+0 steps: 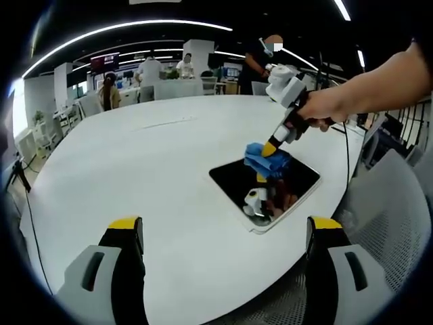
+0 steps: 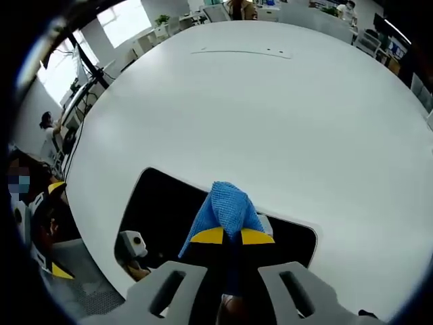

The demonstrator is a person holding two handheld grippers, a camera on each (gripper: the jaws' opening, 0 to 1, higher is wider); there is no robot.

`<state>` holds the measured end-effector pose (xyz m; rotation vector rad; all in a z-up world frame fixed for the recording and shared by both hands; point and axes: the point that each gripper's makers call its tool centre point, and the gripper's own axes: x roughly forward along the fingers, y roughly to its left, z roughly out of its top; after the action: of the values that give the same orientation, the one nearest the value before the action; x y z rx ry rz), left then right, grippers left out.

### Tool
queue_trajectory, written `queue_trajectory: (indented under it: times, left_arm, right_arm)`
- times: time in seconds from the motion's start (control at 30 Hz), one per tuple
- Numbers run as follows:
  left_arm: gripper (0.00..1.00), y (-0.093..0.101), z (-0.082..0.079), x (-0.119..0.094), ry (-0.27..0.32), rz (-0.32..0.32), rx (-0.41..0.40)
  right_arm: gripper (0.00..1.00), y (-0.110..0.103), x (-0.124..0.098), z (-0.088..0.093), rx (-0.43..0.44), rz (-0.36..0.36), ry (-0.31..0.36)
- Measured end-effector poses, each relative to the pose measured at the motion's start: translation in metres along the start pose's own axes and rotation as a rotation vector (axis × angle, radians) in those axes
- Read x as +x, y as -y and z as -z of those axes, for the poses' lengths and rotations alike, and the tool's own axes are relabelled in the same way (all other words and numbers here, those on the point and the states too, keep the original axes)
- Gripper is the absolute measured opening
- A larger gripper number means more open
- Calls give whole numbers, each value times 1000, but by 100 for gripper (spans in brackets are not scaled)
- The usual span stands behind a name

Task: Wipe the mirror surface with the cleaning cloth until all visible marks leave the cleaned area.

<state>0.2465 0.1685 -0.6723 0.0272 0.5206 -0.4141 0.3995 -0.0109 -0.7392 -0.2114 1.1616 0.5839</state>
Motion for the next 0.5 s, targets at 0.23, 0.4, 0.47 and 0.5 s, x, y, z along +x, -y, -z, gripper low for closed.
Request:
queue_trajectory:
  times: [0.23,0.4,0.47,0.5]
  left_arm:
    - [99,-2,-2,-1,10,-8,-8]
    - [99,-1,-2,-2,6,-11,-6]
    - [99,-1,-3,-2,9,-12,-9]
    - [99,-2,-3,-2,8,-13,-7]
  right_arm:
    - [0,6,-5,4,9,5,0]
    - [0,13,-8,7,22,9,-3]
    - [0,14,-10,9,20,13,-5]
    - [0,15,-11,9,21,14,-6]
